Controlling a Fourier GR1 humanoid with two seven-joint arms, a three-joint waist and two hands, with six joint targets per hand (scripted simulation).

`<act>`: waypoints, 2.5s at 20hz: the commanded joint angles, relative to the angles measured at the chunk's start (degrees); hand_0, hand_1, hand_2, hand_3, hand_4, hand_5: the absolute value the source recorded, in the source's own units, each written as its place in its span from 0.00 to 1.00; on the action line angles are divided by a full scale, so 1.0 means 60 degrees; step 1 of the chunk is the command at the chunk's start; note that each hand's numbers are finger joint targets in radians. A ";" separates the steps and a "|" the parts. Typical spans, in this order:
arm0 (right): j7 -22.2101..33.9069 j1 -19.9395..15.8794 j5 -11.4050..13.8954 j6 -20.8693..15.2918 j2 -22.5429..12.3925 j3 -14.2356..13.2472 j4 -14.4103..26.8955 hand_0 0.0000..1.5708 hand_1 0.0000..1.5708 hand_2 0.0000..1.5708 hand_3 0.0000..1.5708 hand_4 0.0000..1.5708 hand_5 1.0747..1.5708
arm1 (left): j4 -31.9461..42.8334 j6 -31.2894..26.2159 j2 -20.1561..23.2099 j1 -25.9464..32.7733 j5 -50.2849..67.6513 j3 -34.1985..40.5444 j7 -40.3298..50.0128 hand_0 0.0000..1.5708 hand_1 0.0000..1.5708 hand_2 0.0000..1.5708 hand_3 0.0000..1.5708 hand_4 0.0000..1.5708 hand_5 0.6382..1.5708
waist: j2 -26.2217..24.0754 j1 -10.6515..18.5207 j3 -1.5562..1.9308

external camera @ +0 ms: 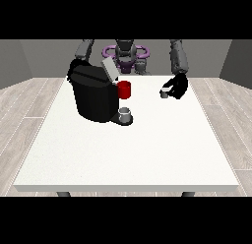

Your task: Insert the coffee pod into the coffee machine and close the lid

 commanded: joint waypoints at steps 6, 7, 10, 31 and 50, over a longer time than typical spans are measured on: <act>-0.0031 -0.0165 0.0046 -0.0068 -0.0039 -0.0160 0.1186 0.00 0.00 0.00 0.00 0.28 1.00 | -0.1039 -0.1915 -0.0235 -0.1370 0.0070 -0.0333 0.0934 0.79 0.79 0.84 0.84 0.34 1.00 | -0.1013 0.0368 0.0002; -0.0055 -0.0235 -0.0043 -0.0041 -0.0059 -0.0209 0.1049 0.00 0.00 0.00 0.00 0.26 1.00 | -0.1093 -0.1754 -0.0274 -0.1365 0.0003 -0.0315 0.0932 0.80 0.80 0.84 0.83 0.34 1.00 | -0.0959 0.0236 0.0000; -0.0318 -0.0147 -0.0019 0.0100 0.0137 0.0083 0.0799 0.00 0.00 0.00 0.00 0.31 1.00 | -0.1092 -0.1985 -0.0054 -0.1477 0.0044 -0.0115 0.0703 0.79 0.79 0.84 0.82 0.36 1.00 | -0.0700 -0.0018 -0.0003; 0.0687 -0.1148 0.0152 0.0302 -0.0120 0.0576 -0.0456 0.00 0.00 0.00 0.00 0.35 1.00 | -0.0554 -0.2307 0.0979 -0.4925 0.0230 0.1155 0.2272 0.80 0.80 0.84 0.80 0.31 1.00 | 0.0536 -0.1830 -0.0005; 0.0249 -0.1048 0.0345 -0.0146 0.0112 0.0521 -0.0315 0.00 0.00 0.00 0.00 0.33 1.00 | -0.0381 -0.2369 0.0385 -0.5804 -0.0153 0.0913 0.2864 0.78 0.78 0.82 0.77 0.33 1.00 | 0.0907 -0.1879 -0.0002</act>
